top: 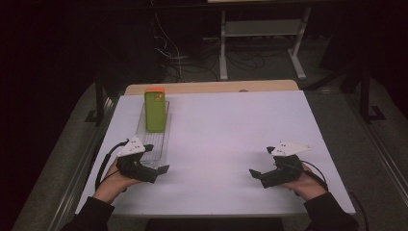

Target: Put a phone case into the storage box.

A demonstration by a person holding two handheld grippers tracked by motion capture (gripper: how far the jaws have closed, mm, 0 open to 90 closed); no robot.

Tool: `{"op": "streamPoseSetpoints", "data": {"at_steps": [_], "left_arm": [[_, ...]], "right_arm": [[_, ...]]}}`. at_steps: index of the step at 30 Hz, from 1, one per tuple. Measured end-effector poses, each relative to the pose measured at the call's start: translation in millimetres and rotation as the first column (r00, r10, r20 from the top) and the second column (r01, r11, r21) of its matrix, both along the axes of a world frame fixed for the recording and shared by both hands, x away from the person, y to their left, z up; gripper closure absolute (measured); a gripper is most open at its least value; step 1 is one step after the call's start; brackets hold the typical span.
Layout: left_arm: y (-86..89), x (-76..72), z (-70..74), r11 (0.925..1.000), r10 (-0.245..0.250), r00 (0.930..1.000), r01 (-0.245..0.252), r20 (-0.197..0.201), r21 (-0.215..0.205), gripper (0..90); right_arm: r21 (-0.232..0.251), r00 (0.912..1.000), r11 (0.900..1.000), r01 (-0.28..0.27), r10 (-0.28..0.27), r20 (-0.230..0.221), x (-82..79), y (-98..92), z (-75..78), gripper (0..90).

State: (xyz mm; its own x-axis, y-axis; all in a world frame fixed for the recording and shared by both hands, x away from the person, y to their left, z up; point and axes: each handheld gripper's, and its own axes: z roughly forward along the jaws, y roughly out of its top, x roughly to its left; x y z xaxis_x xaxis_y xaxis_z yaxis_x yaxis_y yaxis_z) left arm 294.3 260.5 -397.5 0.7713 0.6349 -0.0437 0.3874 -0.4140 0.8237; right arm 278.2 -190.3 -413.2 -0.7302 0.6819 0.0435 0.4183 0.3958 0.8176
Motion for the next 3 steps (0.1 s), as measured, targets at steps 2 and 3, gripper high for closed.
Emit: {"op": "streamPoseSetpoints", "data": {"at_steps": [2, 3], "left_arm": [[0.1, 0.1, 0.2, 1.0000, -0.002, 1.0000, 0.002, 0.001, -0.001, 2.2], [0.0, 0.2, 0.3, 1.0000, -0.003, 1.0000, 0.003, 0.002, 0.000, 2.2]], "right_arm": [[0.005, 1.0000, 1.000, -0.001, 0.001, -0.002, -0.3, 0.1, 0.3, 0.0], [0.004, 1.0000, 1.000, -0.002, 0.002, 0.002, 0.0, -0.2, 0.2, 0.0]]}}
